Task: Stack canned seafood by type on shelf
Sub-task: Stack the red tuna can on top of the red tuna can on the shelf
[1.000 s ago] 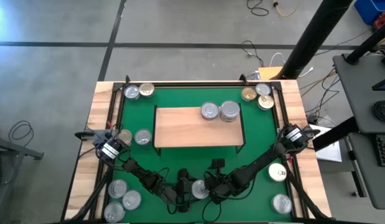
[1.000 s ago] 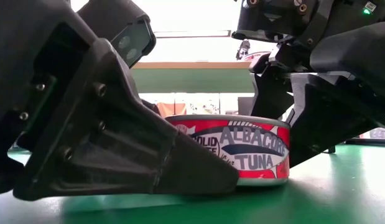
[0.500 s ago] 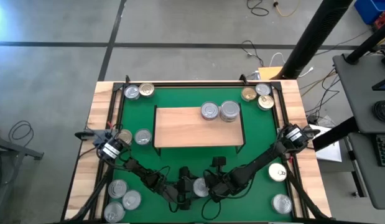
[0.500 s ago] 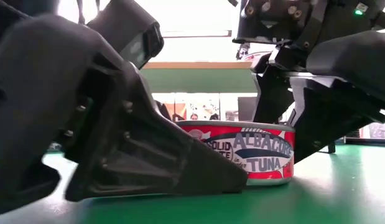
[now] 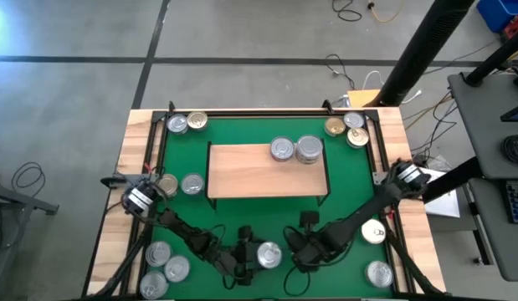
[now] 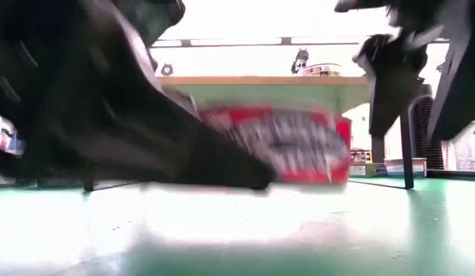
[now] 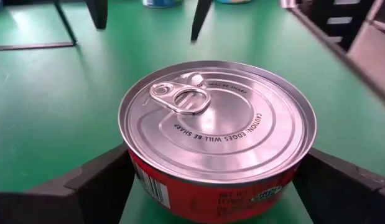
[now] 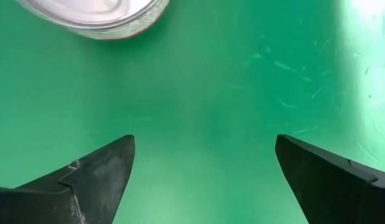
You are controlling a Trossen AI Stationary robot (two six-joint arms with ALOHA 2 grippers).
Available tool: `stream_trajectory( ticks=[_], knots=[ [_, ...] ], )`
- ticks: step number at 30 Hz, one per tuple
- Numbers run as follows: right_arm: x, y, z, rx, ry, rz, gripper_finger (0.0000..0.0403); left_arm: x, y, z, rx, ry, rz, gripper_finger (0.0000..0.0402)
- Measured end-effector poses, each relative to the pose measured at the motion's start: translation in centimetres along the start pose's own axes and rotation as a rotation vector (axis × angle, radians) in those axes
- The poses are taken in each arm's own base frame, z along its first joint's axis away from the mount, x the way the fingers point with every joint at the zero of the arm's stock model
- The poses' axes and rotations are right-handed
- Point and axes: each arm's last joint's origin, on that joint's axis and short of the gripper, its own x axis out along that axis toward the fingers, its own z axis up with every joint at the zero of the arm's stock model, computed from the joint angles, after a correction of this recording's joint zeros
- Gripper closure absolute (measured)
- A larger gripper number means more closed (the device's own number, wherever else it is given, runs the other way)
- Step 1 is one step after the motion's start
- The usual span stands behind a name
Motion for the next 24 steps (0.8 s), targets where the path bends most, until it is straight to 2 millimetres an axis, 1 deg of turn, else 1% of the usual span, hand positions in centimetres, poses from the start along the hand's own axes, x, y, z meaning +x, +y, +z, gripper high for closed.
stream_trajectory(
  ticks=[3,6,9,11,14,17,20,24],
  knots=[
    [-2.5,-0.2,0.1,0.007,-0.058,0.047,0.0022,-1.2,0.0,2.3,-0.010,0.001,-0.058,0.0035],
    [-4.9,-0.9,0.1,-0.004,-0.115,0.085,0.0022,-2.7,0.4,5.0,0.007,-0.009,-0.076,0.0035],
    [-7.4,-1.8,0.2,-0.031,-0.190,0.116,0.0022,-4.7,1.4,8.0,0.048,-0.018,-0.074,0.0035],
    [-9.0,-2.4,0.3,-0.056,-0.258,0.136,0.0022,-6.0,2.6,10.1,0.065,-0.032,-0.063,0.0035],
    [-11.2,-3.3,0.5,-0.111,-0.376,0.138,0.0022,-7.7,5.4,13.2,0.071,-0.051,-0.050,0.0035],
    [-13.4,-4.4,0.9,-0.164,-0.508,0.102,0.0022,-8.5,8.9,15.4,0.077,-0.049,-0.049,0.0035],
    [-15.1,-6.1,1.2,-0.186,-0.611,0.025,0.0022,-8.7,13.0,16.7,0.083,-0.033,-0.044,0.0035],
    [-16.4,-9.1,1.7,-0.158,-0.657,-0.078,0.0023,-8.1,18.5,17.4,0.103,-0.019,-0.046,0.0035]
  ],
)
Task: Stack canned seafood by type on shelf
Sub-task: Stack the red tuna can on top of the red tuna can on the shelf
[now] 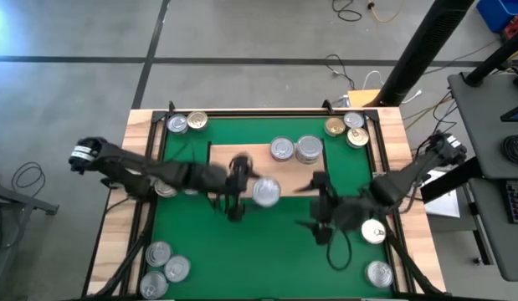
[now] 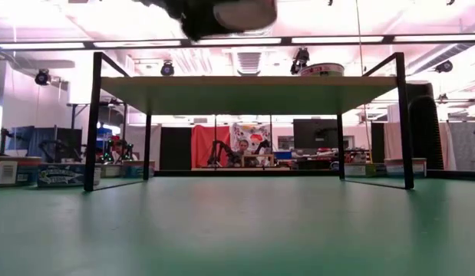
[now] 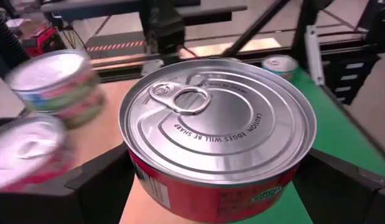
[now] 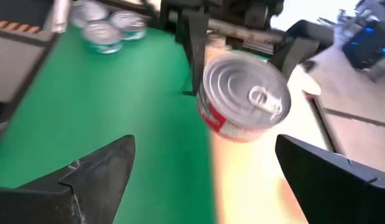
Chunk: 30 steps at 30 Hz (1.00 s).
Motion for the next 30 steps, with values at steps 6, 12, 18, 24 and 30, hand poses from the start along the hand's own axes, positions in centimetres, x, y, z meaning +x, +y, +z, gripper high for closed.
stream_trajectory(
  ticks=[6,12,18,24,30],
  knots=[
    [1.1,-5.5,0.2,0.046,0.022,-0.054,0.0053,-0.2,7.7,0.4,0.030,-0.026,-0.034,0.0035],
    [2.7,-10.7,-0.4,0.073,0.064,-0.124,0.0108,-0.3,12.9,0.7,0.051,-0.054,-0.050,0.0035],
    [3.2,-14.2,-0.7,0.052,0.065,-0.225,0.0166,1.6,16.3,0.4,0.052,0.017,-0.051,0.0035],
    [3.6,-16.7,-1.3,0.043,0.095,-0.295,0.0219,3.8,19.1,0.8,0.026,0.083,-0.033,0.0035],
    [4.8,-19.2,-2.2,0.091,0.110,-0.282,0.0274,5.2,19.7,0.6,0.009,0.149,-0.055,0.0035]
  ],
)
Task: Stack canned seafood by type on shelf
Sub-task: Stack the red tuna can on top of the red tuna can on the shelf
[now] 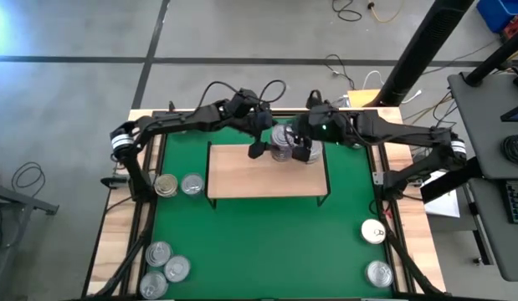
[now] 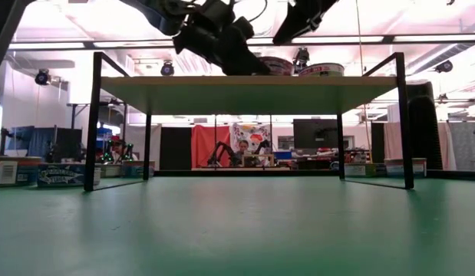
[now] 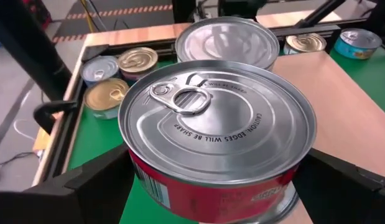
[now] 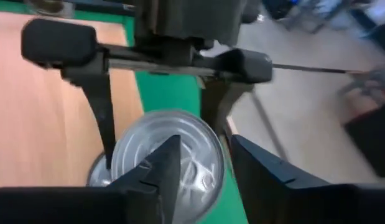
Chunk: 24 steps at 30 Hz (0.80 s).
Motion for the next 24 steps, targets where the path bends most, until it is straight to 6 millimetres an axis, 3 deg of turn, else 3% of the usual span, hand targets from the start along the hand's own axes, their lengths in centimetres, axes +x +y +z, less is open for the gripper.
stream_trajectory(
  ticks=[4,11,24],
  knots=[
    [1.5,0.0,-0.4,0.001,0.000,0.167,0.0310,0.2,-0.3,-0.4,-0.042,0.027,-0.042,0.0032],
    [4.0,0.8,-1.1,-0.025,0.073,0.188,0.0356,0.3,-0.5,-0.4,-0.066,0.020,-0.089,0.0018],
    [4.9,1.2,-1.8,-0.023,0.140,0.199,0.0369,1.2,-0.6,-1.1,-0.123,0.048,-0.117,0.0005]
  ],
)
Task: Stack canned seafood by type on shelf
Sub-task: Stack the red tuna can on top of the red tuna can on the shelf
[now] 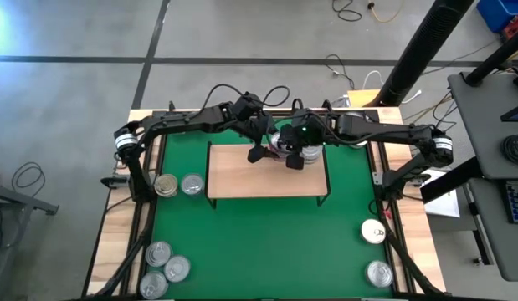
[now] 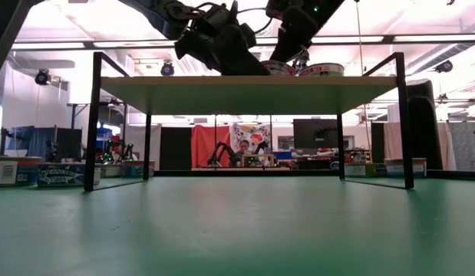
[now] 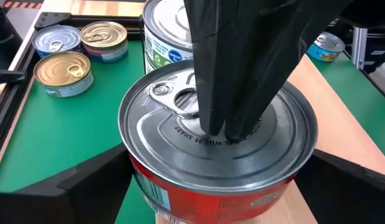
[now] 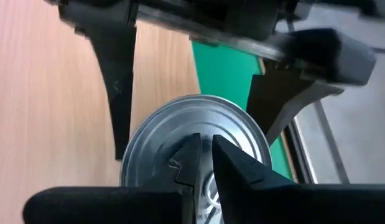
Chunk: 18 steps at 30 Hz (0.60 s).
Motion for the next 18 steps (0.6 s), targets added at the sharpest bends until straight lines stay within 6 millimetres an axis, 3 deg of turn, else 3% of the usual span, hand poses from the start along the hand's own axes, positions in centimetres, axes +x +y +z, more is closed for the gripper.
stream_trajectory(
  ticks=[11,18],
  knots=[
    [0.4,0.3,-0.9,0.017,0.050,0.012,0.0369,-0.2,-0.2,-0.7,-0.025,0.076,0.010,0.0003],
    [0.4,0.3,-0.9,0.018,0.049,0.011,0.0369,-4.1,-2.5,0.4,0.034,0.151,0.030,0.0003]
  ],
)
